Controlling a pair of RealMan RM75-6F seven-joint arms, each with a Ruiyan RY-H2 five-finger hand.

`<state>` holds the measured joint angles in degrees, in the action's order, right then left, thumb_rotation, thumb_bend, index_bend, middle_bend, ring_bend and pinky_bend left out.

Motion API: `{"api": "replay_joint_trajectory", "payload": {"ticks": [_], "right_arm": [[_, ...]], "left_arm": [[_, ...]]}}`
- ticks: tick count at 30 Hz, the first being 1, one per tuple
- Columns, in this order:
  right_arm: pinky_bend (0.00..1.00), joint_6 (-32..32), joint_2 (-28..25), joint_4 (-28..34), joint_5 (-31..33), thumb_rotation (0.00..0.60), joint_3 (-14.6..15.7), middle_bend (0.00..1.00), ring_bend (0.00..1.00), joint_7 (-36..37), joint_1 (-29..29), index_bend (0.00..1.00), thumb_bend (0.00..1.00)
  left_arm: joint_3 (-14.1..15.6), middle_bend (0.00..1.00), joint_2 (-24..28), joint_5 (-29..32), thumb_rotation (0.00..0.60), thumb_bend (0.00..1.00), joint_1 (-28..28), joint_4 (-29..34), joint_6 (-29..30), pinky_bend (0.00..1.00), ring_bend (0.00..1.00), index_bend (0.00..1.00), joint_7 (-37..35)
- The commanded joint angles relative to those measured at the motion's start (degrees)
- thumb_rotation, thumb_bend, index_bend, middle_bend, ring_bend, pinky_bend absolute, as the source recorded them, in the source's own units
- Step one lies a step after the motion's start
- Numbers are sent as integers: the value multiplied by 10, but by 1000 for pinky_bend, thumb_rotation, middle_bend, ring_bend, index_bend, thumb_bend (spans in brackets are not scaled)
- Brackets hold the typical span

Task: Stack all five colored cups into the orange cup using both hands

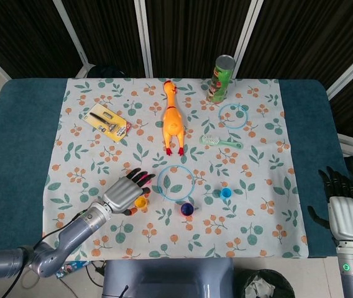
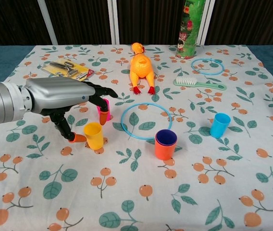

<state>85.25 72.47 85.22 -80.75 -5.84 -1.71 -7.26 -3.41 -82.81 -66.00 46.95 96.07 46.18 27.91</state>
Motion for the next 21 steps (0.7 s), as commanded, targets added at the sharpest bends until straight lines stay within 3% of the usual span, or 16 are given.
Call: {"api": "replay_joint_trajectory", "payload": {"ticks": [1, 15, 21], "right_arm": [[101, -1, 0, 0, 0, 600, 0, 2, 0, 0, 0, 55, 350], [101, -9, 2, -1, 2, 600, -5, 2, 0, 6, 1, 55, 350], [101, -7, 3, 0, 2, 600, -7, 2, 0, 5, 3, 55, 350]], "left_arm": [[0, 0, -1, 1, 600, 239, 2, -1, -1, 0, 0, 412, 0], [4, 0, 0, 8, 600, 297, 11, 2, 10, 0, 0, 460, 6], [-8, 0, 6, -7, 600, 297, 11, 18, 25, 0, 0, 460, -12]]}}
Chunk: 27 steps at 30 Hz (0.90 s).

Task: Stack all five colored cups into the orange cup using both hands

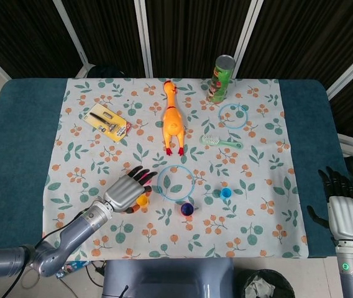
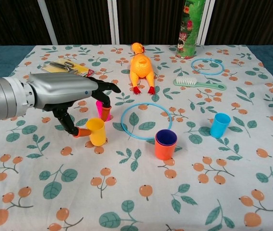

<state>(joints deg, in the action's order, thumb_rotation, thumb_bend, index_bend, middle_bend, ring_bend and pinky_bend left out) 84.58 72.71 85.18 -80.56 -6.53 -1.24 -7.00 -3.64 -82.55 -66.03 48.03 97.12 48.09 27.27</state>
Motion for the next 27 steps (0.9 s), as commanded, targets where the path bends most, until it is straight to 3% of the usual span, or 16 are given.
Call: {"api": "replay_joint_trajectory", "payload": {"ticks": [1, 11, 27], "right_arm": [[101, 0, 0, 0, 1, 600, -1, 2, 0, 0, 0, 55, 350], [101, -1, 2, 3, -1, 600, -2, 2, 0, -2, 1, 55, 349], [101, -2, 2, -1, 3, 600, -7, 2, 0, 2, 3, 59, 349]], "left_arm": [[-10, 0, 7, -12, 600, 297, 2, 13, 10, 0, 0, 461, -8], [-45, 0, 10, -27, 600, 297, 26, 70, 35, 0, 0, 462, 15], [-61, 5, -69, 6, 600, 297, 75, 36, 10, 0, 0, 463, 22]]}}
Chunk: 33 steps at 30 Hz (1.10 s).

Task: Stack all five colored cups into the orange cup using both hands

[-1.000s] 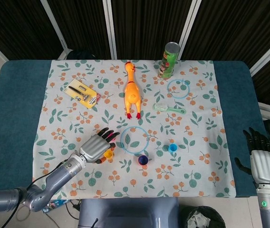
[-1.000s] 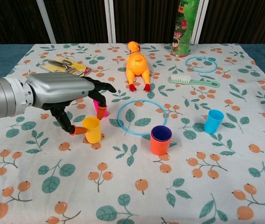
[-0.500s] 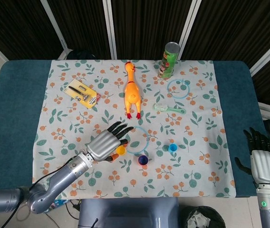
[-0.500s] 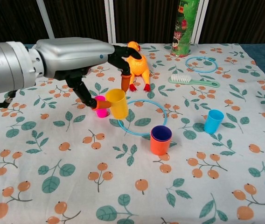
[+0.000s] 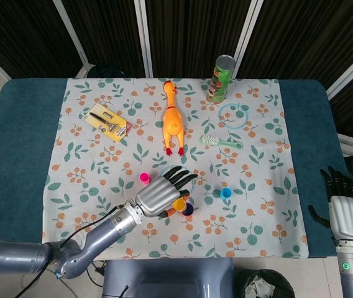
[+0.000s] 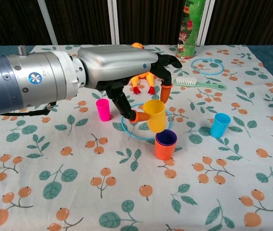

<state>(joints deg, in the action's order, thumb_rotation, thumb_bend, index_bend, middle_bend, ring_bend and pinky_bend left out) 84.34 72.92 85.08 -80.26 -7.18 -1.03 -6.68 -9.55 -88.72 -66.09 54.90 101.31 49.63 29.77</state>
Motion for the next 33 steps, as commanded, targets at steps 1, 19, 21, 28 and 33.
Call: {"api": "replay_joint_trajectory", "payload": {"ticks": [1, 19, 21, 28, 33], "right_arm": [[100, 0, 0, 0, 1, 600, -1, 2, 0, -1, 0, 59, 349], [101, -3, -1, 1, 5, 600, -4, 2, 0, 1, 1, 62, 350], [101, -4, -1, 2, 5, 600, -4, 2, 0, 1, 1, 62, 350], [101, -10, -1, 1, 6, 600, -3, 2, 0, 0, 0, 62, 350], [89, -12, -3, 1, 7, 600, -3, 2, 0, 0, 0, 62, 349]], "left_arm": [[-3, 5, -12, 10, 600, 297, 9, -9, -9, 0, 0, 463, -5], [10, 5, -43, 32, 600, 295, 32, -31, 7, 0, 0, 463, 43], [11, 5, -44, 35, 600, 289, 34, -33, 5, 0, 0, 463, 45], [15, 5, -46, 49, 600, 257, 43, -35, -2, 0, 0, 413, 54], [21, 0, -37, 68, 600, 173, 48, -32, -9, 0, 0, 169, 62]]}}
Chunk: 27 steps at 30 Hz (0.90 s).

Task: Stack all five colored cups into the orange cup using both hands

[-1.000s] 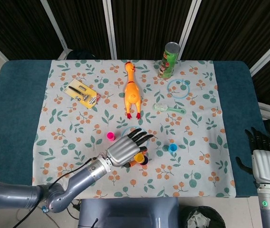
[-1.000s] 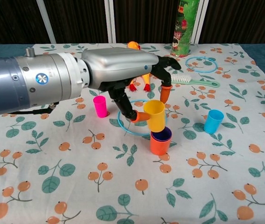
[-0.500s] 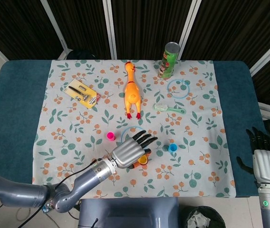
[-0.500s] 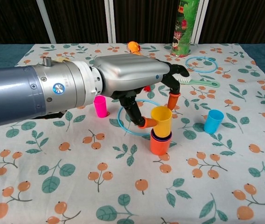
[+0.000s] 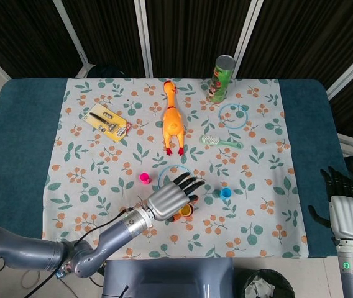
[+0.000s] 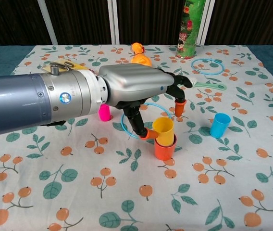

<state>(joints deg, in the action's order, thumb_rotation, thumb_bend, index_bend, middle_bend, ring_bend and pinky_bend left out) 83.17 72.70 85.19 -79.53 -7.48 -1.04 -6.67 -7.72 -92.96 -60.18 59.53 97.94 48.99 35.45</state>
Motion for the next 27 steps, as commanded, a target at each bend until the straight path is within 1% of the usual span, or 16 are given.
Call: {"api": "replay_joint_trajectory", "payload": {"ticks": [1, 3, 7, 10, 13, 18, 20, 24, 27], "right_arm": [[85, -2, -3, 0, -2, 600, 2, 2, 0, 0, 0, 62, 346], [77, -9, -9, 0, -4, 600, 6, 2, 0, -3, -1, 62, 337], [77, -18, -17, 7, -4, 600, 9, 2, 0, 5, -2, 66, 333], [77, -20, -15, 2, -6, 600, 4, 2, 0, 18, -7, 85, 334], [77, -39, -18, 2, -11, 600, 0, 2, 0, 34, -22, 98, 333], [77, -104, -34, 22, -9, 600, -19, 2, 0, 42, -72, 115, 333], [77, -128, -37, 31, -6, 600, -24, 2, 0, 37, -90, 118, 333], [77, -193, -45, 54, 15, 600, -35, 3, 0, 28, -131, 123, 332], [77, -230, -49, 71, 30, 600, -40, 2, 0, 15, -155, 134, 333]], "left_arm": [[5, 0, 9, 15, 600, 169, 3, 4, -2, 0, 0, 144, 9], [5, 0, 16, 23, 600, 168, 0, 9, 6, 0, 0, 107, 13], [5, 0, 34, 26, 600, 168, -18, 18, 41, 0, 0, 98, 9], [7, 0, 61, 12, 600, 168, -39, 26, 75, 0, 0, 91, -3], [11, 0, 88, -10, 600, 168, -62, 35, 101, 0, 0, 87, -29], [22, 0, 131, -62, 600, 168, -117, 47, 159, 0, 0, 87, -97], [29, 0, 147, -80, 600, 168, -135, 48, 180, 0, 0, 86, -109], [45, 0, 179, -122, 600, 168, -182, 37, 250, 0, 0, 85, -105], [51, 0, 196, -142, 600, 168, -216, 25, 289, 0, 0, 85, -140]]}}
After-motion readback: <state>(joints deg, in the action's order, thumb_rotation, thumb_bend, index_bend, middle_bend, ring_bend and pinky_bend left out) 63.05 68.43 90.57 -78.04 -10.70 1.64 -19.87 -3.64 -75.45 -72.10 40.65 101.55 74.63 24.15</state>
